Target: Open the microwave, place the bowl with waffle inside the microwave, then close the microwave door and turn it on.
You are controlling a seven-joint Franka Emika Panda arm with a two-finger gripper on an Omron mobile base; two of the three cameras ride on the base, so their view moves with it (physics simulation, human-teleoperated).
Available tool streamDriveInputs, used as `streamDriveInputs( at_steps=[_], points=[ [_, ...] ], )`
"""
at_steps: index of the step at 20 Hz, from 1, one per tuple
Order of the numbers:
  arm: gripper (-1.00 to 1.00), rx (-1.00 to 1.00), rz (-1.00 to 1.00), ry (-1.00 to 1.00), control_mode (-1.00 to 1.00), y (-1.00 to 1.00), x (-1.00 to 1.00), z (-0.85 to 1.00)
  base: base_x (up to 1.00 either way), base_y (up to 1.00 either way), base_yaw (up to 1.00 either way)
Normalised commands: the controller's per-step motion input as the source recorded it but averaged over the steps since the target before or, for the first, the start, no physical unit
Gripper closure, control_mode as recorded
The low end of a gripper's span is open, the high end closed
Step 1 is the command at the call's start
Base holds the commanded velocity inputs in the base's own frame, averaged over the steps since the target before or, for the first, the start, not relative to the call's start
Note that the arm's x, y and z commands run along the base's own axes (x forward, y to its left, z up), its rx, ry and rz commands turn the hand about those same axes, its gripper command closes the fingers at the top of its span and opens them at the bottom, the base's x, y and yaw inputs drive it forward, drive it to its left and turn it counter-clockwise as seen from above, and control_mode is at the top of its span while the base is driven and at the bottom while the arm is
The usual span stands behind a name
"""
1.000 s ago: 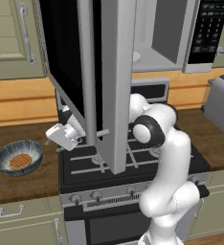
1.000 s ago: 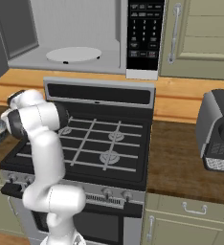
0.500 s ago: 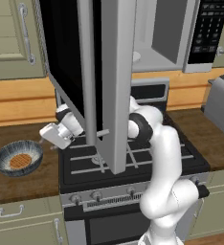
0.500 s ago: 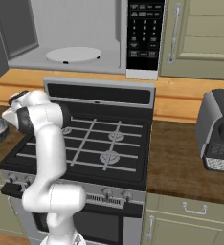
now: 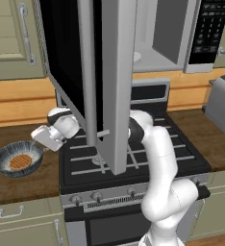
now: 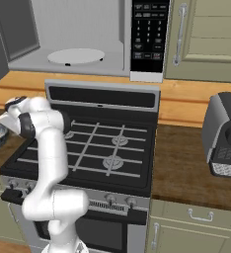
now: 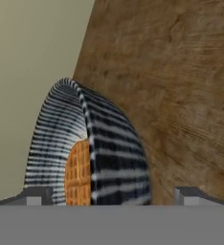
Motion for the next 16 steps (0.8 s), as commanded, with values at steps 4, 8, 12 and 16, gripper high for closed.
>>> streamDriveInputs(
  at_steps=[4,8,12,16],
  points=[
    [-1.0,-0.01,0.0,0.03,-1.0,0.33,0.02,-0.36,0.0,0.0,0.0],
    [-1.0,0.0,0.0,0.03,-1.0,0.18,0.03,-0.38,0.0,0.0,0.0],
    [1.0,0.0,0.0,0.0,-1.0,0.12,-0.01,-0.22,0.0,0.0,0.0],
    [1.0,0.0,0.0,-0.02,-1.0,0.02,-0.3,-0.03,0.0,0.0,0.0]
  ],
)
